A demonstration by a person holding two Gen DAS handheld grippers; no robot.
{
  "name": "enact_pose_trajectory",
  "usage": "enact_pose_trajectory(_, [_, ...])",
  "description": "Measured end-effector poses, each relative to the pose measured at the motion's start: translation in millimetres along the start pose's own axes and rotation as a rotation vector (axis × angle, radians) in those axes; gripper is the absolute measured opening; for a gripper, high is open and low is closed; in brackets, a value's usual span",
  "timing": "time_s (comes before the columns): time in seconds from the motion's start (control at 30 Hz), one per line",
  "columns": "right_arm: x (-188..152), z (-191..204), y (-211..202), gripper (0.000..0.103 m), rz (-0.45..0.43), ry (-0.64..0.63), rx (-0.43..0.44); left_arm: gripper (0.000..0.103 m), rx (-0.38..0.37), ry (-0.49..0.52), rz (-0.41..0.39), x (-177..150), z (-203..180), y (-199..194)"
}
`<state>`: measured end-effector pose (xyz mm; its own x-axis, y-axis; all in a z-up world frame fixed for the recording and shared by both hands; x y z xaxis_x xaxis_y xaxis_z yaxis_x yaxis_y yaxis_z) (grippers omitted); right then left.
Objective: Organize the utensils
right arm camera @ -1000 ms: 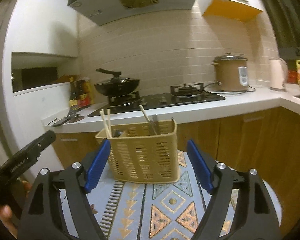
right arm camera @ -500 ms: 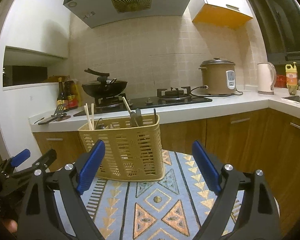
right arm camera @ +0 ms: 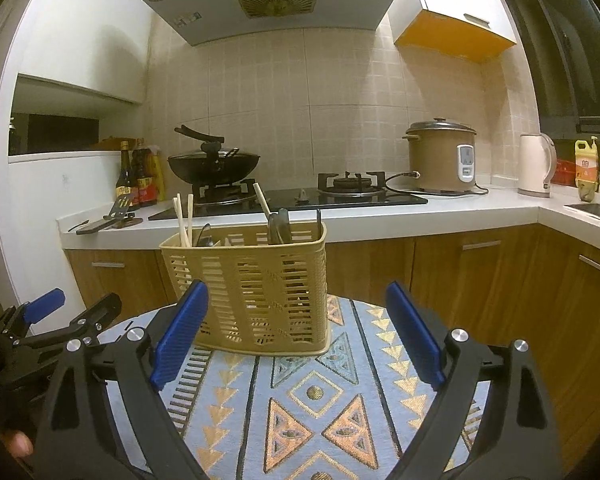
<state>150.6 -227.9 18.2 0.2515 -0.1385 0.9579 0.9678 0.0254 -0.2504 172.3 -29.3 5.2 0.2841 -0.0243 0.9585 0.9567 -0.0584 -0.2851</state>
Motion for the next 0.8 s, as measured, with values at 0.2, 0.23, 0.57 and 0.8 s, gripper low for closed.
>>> enact_pose_trajectory(0.2, [0.5, -5.1, -0.8, 0.089, -0.003, 0.022, 0.001, 0.095, -0.013, -0.005, 0.028, -4.1, -1.7, 5.2])
enact_pose_trajectory(0.23, [0.6, -5.7, -1.4, 0.089, -0.003, 0.025, 0.001, 0.095, -0.015, -0.005, 0.029, -4.4, -1.9, 5.3])
enact_pose_trajectory(0.57, [0.6, -9.0, -2.8, 0.089, -0.002, 0.038, -0.005, 0.095, -0.011, 0.018, 0.021, -4.5, -6.5, 2.6])
enact_pose_trajectory(0.8, [1.2, -8.8, -2.4, 0.089, -0.001, 0.040, -0.004, 0.095, -0.003, 0.023, 0.014, -3.5, -6.8, 1.4])
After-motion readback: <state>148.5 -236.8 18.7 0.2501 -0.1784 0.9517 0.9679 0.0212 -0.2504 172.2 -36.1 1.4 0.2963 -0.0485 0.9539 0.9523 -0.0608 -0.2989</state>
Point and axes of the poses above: each gripper's, at about its wrist camera, not at the fingertips, and y roughly the way its jaws point, z to its left, x to its top, the point moved 9 cm from there along y, roughly the way its jaws point, and after that the axes turned 4 degrees about y, right-handed, at the moved point
